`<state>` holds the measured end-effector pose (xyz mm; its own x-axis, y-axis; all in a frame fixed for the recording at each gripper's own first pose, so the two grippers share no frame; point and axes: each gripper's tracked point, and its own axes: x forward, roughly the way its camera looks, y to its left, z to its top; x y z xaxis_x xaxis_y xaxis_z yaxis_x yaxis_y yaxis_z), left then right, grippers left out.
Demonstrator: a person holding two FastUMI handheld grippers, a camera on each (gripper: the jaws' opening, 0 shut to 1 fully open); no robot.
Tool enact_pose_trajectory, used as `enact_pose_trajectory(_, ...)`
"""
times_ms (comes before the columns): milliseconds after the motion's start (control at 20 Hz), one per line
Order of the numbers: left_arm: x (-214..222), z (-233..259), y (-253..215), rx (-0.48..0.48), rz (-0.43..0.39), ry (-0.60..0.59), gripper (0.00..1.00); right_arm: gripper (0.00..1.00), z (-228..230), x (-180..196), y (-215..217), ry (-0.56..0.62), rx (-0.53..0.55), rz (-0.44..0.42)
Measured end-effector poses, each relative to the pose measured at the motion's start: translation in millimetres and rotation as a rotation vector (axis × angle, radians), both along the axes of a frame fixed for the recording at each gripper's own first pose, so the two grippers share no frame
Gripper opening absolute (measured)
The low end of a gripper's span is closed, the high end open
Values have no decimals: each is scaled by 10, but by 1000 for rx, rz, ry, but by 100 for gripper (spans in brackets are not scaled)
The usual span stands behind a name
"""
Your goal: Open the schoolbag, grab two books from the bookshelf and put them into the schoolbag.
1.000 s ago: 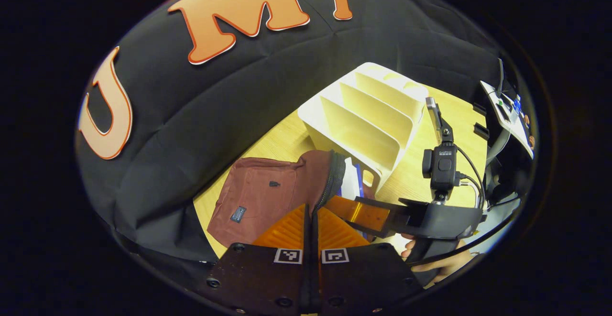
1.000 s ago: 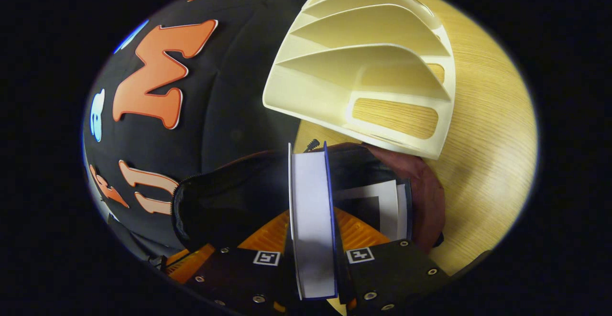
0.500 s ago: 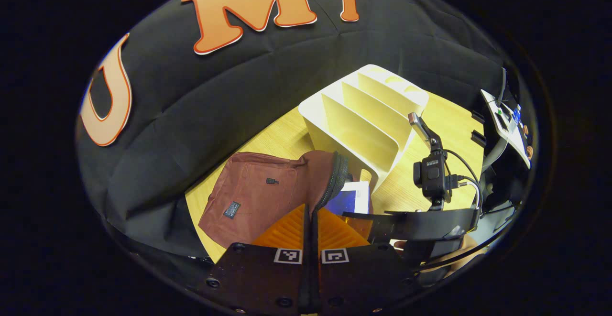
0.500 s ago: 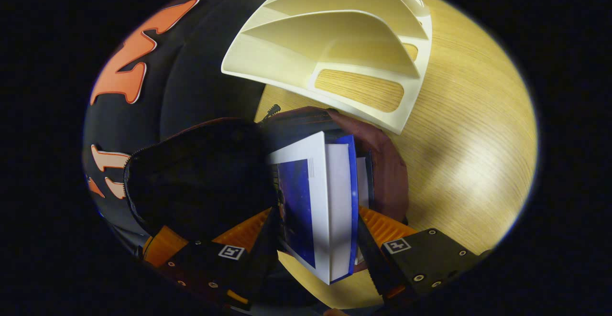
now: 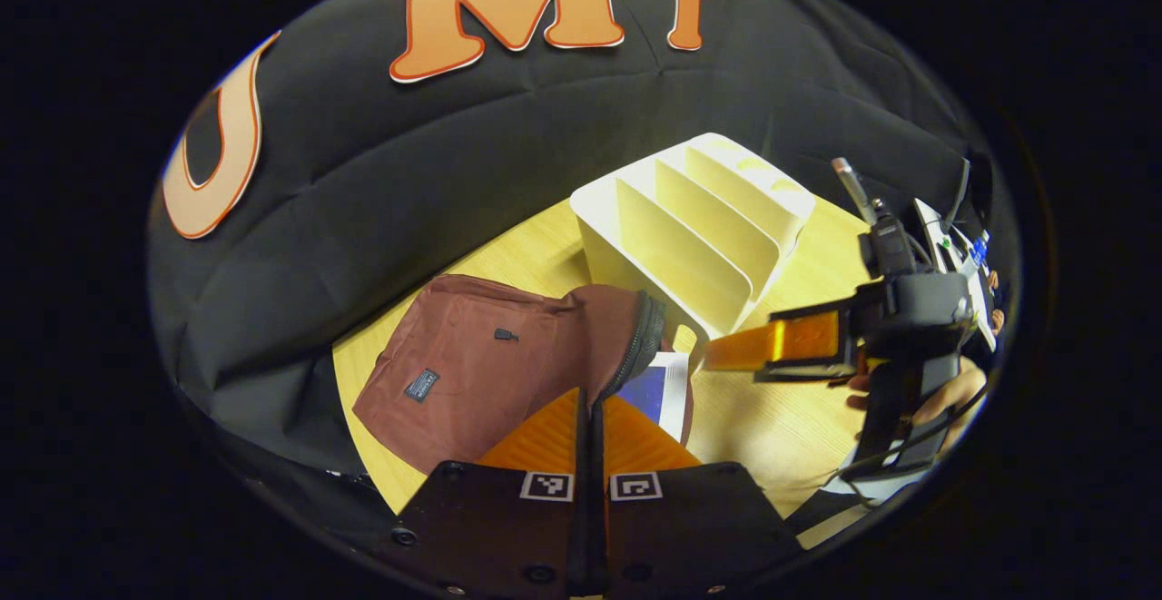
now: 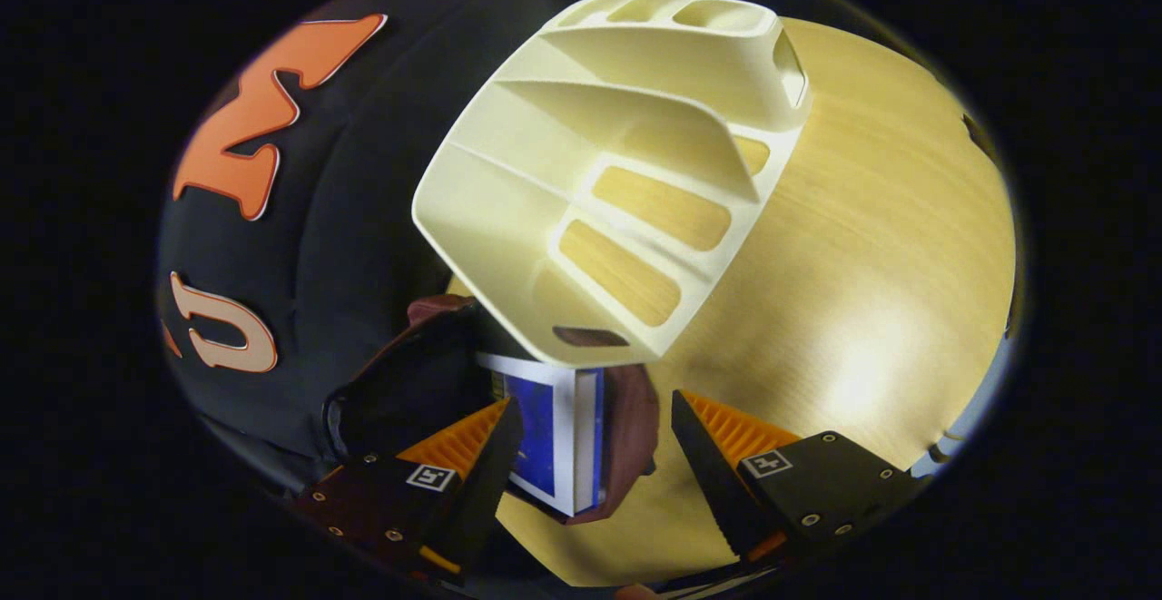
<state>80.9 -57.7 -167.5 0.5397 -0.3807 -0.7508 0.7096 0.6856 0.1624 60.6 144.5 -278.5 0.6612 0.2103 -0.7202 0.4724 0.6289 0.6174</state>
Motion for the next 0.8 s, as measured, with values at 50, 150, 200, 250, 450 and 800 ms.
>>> enact_pose_trajectory(50, -9, -15, -12, -3, 9, 7, 1, 98, 20, 11, -135, -7, -10, -1)
enact_pose_trajectory(150, -52, -49, -44, 1, 29, 17, 1, 98, 25, 21, -355, -6, -28, 15)
enact_pose_trajectory(200, -72, -84, -67, 7, 44, 20, 1, 98, 14, 23, -452, -1, -43, 32)
enact_pose_trajectory(250, -95, -104, -106, 7, 57, 25, 4, 98, -3, 29, -543, 6, -63, 59)
enact_pose_trajectory(450, -321, -260, -178, -15, 151, 81, 25, 98, 60, 44, -910, 26, -110, 157)
enact_pose_trajectory(800, -690, -106, -541, -121, 333, -20, 100, 98, 263, 84, -1502, -27, -280, 359)
